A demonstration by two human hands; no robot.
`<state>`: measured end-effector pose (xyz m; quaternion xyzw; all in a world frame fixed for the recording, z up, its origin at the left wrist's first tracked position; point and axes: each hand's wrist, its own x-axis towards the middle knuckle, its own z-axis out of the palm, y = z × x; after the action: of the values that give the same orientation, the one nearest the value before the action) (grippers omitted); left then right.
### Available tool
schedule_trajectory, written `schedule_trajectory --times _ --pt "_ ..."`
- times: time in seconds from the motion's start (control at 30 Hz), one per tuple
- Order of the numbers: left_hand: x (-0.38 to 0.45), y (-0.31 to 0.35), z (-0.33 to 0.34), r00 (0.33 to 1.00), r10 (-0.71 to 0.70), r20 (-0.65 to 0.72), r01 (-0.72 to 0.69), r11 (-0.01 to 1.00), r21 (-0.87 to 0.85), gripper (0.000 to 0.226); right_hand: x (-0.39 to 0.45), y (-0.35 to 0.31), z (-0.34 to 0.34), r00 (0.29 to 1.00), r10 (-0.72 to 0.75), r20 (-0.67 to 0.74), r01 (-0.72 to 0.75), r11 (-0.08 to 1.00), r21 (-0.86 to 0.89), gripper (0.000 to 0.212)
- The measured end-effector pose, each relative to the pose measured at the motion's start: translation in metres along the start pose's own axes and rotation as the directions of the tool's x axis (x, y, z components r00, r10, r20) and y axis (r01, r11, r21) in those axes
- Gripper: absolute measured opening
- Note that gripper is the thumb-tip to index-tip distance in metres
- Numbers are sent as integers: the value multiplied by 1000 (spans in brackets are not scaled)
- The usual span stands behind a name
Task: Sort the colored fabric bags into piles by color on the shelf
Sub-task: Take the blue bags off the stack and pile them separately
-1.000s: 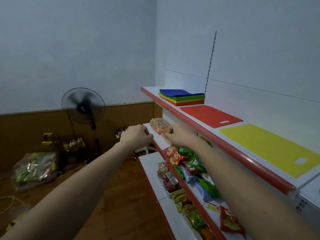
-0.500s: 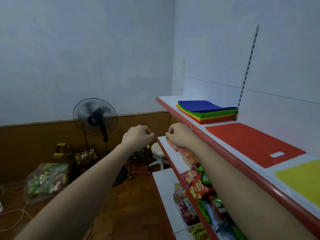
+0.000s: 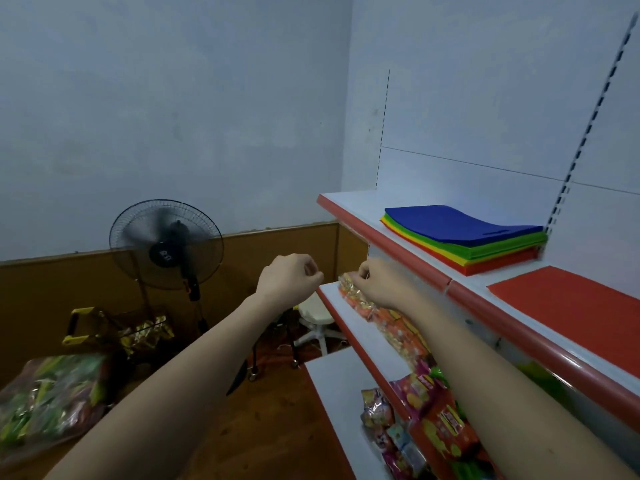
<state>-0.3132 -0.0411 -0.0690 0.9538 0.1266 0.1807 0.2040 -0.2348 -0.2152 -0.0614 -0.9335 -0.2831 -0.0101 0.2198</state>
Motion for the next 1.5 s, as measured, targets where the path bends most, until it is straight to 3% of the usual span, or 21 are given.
schedule_trajectory --times 0.27,0.37,0.63,0.8,0.97,1.1,1.23,1.37,1.5 --pt "91 -46 10 991 116 72 -109 989 -99 24 73 -8 27 991 112 -70 -109 993 47 28" --pt "127 -48 23 983 174 53 -163 972 -172 23 98 0 22 974 139 -179 -136 990 26 22" --pt "214 -26 81 934 357 14 -347 915 -204 21 151 56 10 870 264 -417 -206 962 181 15" --pt "266 2 113 917 397 -38 -382 848 -368 16 153 83 -20 695 239 -678 -325 946 1 10" --pt "315 30 139 905 422 -47 -392 789 -474 14 140 117 -49 438 267 -858 -461 886 41 14" --pt "356 55 158 894 444 -54 -412 770 -488 21 130 152 -60 278 445 -851 -639 747 182 17" --pt "385 80 174 895 446 9 -389 790 -474 37 128 167 -48 173 622 -764 -686 632 359 21" --pt "394 82 197 868 483 110 -354 761 -544 45 128 173 -35 73 630 -773 -639 625 449 23" --pt "395 74 217 865 492 99 -363 750 -553 47 131 175 -32 13 620 -784 -656 597 461 31"
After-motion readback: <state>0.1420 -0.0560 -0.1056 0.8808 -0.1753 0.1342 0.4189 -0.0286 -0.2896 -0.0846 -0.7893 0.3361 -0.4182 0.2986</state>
